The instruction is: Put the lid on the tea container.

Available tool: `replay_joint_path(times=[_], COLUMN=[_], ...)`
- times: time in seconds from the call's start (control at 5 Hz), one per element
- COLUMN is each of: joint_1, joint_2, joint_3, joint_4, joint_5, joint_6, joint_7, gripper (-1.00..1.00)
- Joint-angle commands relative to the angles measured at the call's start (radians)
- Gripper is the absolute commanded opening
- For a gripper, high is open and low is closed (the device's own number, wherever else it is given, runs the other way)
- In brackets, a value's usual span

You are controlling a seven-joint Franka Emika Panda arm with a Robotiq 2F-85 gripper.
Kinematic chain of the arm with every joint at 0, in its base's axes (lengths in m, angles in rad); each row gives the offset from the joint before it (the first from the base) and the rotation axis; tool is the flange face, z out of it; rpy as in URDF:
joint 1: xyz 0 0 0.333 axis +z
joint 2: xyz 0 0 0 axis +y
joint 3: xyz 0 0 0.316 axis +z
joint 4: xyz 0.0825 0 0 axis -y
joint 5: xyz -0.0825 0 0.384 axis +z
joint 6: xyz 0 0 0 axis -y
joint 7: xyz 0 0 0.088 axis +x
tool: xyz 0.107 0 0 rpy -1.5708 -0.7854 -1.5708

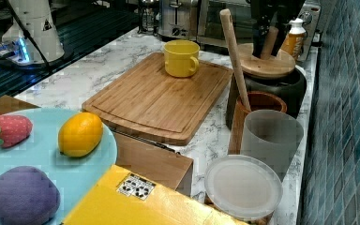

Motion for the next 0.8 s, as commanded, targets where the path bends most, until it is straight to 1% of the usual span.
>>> replay_joint_path(times=[0.2,0.4,0.8], joint_1=[0.003,-0.003,-0.002], joint_2=[-0.093,-0.114,-0.114], joint_3=[-0.007,-0.004,-0.006], joint_4=[-0.003,-0.026,-0.026], joint_5=[0.002,0.014,0.015], joint_6=[0.072,0.068,0.068], joint_7=[0.032,0.028,0.027], gripper=[1.0,1.0,1.0])
